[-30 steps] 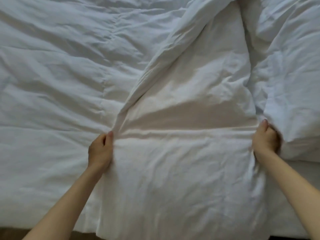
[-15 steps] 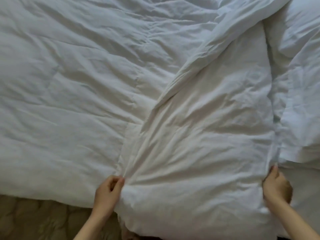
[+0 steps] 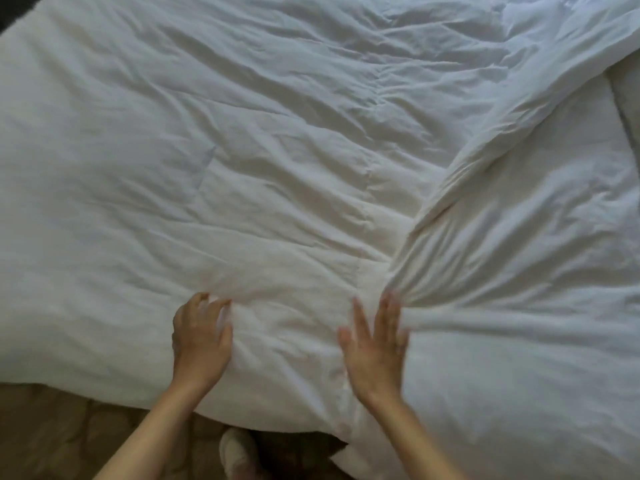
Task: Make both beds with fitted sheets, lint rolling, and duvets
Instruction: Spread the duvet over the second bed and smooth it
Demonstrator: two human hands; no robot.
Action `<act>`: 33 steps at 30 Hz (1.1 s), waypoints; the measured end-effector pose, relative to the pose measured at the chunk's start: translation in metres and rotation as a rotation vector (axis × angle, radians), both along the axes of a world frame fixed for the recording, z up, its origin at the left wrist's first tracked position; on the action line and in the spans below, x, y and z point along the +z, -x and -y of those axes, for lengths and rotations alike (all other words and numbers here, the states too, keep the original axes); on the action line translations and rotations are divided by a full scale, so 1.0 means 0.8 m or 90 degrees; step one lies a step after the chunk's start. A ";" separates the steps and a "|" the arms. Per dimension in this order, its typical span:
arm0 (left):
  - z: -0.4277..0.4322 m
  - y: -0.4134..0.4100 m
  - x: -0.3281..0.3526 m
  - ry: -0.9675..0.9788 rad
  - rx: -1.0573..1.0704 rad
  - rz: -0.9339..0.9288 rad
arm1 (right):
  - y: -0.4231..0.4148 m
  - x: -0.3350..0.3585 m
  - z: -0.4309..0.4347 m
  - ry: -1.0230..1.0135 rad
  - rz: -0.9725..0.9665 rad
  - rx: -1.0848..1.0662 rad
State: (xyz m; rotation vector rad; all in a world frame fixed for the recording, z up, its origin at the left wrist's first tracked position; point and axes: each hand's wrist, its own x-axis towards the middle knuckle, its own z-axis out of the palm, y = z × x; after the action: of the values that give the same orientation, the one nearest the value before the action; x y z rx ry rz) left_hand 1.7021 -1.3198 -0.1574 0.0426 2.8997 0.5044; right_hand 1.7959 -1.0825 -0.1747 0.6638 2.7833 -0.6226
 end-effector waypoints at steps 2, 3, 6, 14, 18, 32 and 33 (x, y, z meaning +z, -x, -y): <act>0.044 0.014 0.004 0.040 -0.017 0.059 | 0.004 0.009 0.113 0.191 0.048 0.325; 0.076 0.021 0.003 0.065 -0.013 0.109 | 0.007 0.016 0.150 0.315 0.085 0.395; 0.198 0.045 0.001 0.102 -0.018 0.241 | 0.039 0.026 0.171 0.420 -0.089 0.168; 0.409 0.081 0.036 -0.044 0.106 0.165 | 0.207 0.001 0.301 0.038 0.015 -0.194; 0.460 0.105 0.049 -0.084 0.248 0.072 | 0.211 0.016 0.583 0.341 0.128 0.635; 0.656 0.268 0.049 -0.106 0.337 0.071 | 0.436 -0.009 0.386 0.024 -0.088 -0.417; 0.668 0.293 0.045 -0.102 0.349 0.072 | 0.454 -0.043 0.442 0.012 -0.025 -0.312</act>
State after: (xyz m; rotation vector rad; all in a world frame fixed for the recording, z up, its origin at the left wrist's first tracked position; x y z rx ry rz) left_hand 1.4679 -1.8543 -0.1214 -0.7455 2.7280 0.7926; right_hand 1.4329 -1.4363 -0.2090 1.3589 2.6479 -0.7504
